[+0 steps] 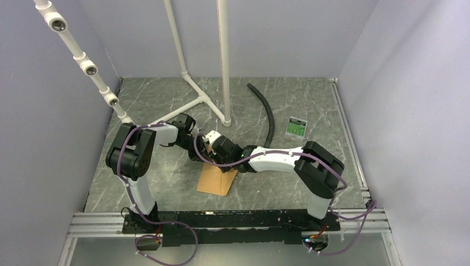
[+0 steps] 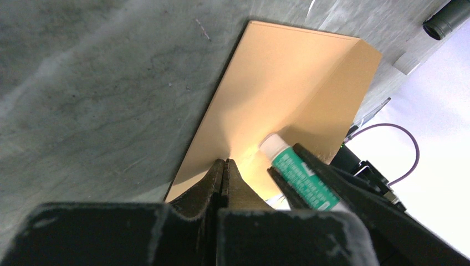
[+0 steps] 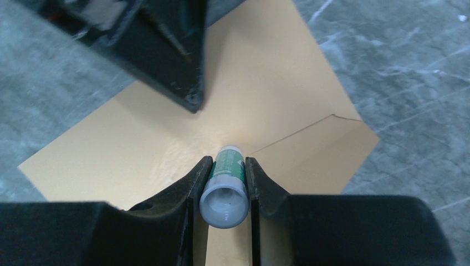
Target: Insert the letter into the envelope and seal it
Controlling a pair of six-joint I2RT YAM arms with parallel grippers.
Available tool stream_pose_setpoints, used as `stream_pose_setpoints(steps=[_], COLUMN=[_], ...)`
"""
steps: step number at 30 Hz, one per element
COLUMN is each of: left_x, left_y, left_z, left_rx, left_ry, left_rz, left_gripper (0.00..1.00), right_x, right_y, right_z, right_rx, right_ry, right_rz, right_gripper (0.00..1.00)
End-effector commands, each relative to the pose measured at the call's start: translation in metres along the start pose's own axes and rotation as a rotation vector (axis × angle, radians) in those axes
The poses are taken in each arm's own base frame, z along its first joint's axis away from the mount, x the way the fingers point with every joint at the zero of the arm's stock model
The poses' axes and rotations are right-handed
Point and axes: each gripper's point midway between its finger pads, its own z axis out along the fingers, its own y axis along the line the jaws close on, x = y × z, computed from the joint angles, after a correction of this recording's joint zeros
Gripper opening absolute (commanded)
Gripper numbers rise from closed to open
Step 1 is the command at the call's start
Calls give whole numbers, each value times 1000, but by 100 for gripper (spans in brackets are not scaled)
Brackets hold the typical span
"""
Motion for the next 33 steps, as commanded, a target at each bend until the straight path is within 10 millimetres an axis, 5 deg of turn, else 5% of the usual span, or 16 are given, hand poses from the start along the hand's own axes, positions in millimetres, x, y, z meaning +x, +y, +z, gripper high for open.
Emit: stream_pose_setpoints(steps=[1, 11, 17, 23, 33], left_x=[1, 2, 3, 3, 2], left_y=[59, 60, 60, 61, 61], left_z=[25, 26, 25, 25, 26], left_rx=[-220, -220, -223, -222, -224], left_ry=[-35, -33, -25, -28, -30], left_rz=[-15, -20, -11, -14, -14], left_gripper=[2, 3, 2, 2, 3], right_x=[57, 80, 64, 42, 56], right_y=[30, 29, -5, -14, 27], right_z=[-10, -18, 3, 15, -10], right_rx=[-95, -77, 55, 110, -58], right_ry=[174, 222, 193, 171, 173], right_rz=[-72, -64, -40, -25, -58], right_gripper=[0, 0, 0, 0, 0])
